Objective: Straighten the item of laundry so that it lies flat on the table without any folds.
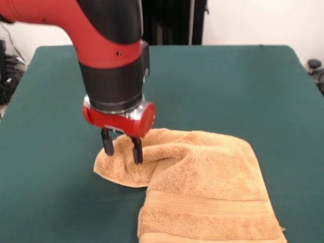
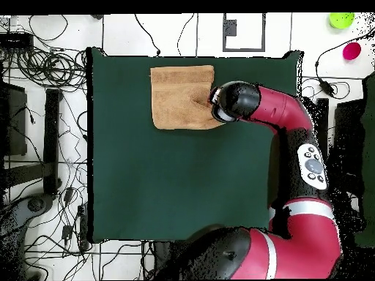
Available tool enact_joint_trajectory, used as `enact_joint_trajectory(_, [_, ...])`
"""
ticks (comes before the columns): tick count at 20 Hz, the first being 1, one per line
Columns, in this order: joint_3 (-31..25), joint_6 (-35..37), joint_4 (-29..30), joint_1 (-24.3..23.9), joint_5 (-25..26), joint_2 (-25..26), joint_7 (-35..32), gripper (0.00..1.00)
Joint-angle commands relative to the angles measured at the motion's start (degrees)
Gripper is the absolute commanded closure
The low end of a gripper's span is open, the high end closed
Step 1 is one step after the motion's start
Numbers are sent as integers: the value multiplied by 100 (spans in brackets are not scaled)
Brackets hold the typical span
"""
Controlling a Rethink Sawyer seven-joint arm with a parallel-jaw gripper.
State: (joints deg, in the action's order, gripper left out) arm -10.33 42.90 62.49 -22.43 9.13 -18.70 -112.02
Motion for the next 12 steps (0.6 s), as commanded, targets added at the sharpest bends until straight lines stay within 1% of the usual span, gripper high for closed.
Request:
enact_joint_trajectory(1, [-939,-991,176,-5,-128,273,146,0])
enact_joint_trajectory(3, [-957,-1069,233,-21,-107,260,92,0])
enact_joint_trajectory(5, [-856,-925,209,30,-93,246,18,0])
enact_joint_trajectory(7, [-618,-481,54,154,33,227,132,0])
enact_joint_trajectory(9, [-429,228,-96,251,122,224,324,0])
enact_joint_trajectory(11, [-324,595,-227,314,233,187,487,0])
enact_joint_trajectory(12, [-329,633,-242,310,253,181,520,0])
